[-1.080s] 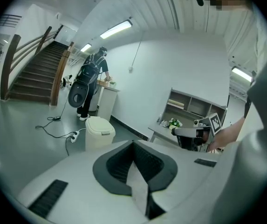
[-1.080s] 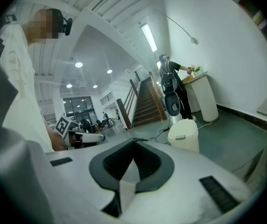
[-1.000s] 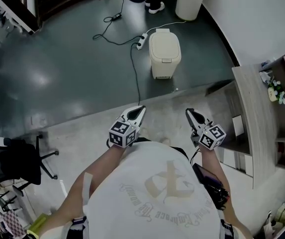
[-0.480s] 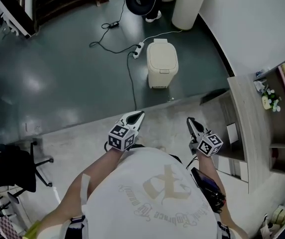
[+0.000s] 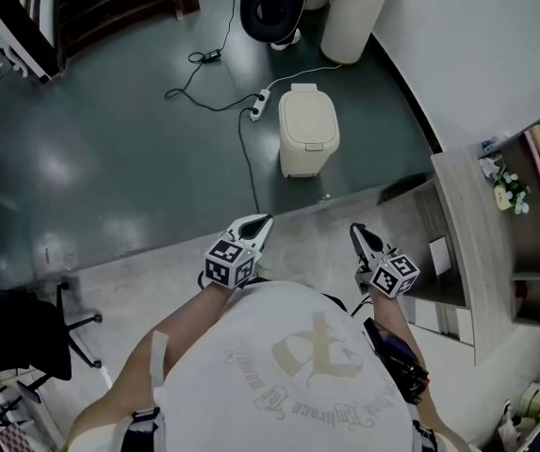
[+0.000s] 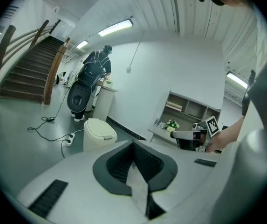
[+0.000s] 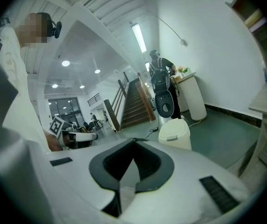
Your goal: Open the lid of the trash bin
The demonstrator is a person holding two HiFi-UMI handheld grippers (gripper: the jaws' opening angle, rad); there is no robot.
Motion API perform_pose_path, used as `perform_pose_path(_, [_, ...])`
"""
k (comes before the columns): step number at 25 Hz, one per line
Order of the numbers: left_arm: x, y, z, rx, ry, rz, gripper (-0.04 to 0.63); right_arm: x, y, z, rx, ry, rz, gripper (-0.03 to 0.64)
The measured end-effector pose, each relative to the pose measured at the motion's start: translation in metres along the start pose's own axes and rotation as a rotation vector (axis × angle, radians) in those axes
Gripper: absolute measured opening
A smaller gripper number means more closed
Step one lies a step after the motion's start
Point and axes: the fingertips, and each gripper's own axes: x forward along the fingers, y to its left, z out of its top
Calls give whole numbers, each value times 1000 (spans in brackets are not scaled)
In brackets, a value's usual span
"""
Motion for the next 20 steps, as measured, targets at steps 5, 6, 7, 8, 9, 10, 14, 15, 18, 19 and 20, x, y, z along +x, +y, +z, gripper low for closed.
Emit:
perform_pose_path(5, [-2,16,7,11,4,-14,15,19,8,2,7,-7,-7,5])
perform_pose_path(6, [-2,19,8,11,4,-17,14,23,9,2,5,-6,-7,5])
perform_pose_path(7, [-3,22,8,10,4,-18,14,27,11,3,4,-7,-6,5])
perform_pose_path(8, [-3,25,7,10,6,-16,15,30,12,4,3,-8,-5,5])
perform_pose_path(9, [-3,28,6,9,8,-14,15,33,13,4,3,-10,-2,5])
perform_pose_path(10, [-3,30,5,9,10,-11,14,36,15,5,3,-11,1,5])
perform_pose_path(14, [-7,37,5,3,11,-4,15,44,15,2,7,1,7,5])
perform_pose_path(15, [-7,40,5,0,10,1,14,47,15,2,9,3,6,5])
perform_pose_path(18, [-9,49,4,-12,11,20,14,54,18,1,11,9,21,5])
perform_pose_path(19, [-8,50,3,-15,12,24,15,57,18,0,12,12,31,5])
perform_pose_path(20, [-7,52,3,-16,13,28,15,58,18,0,13,14,40,5])
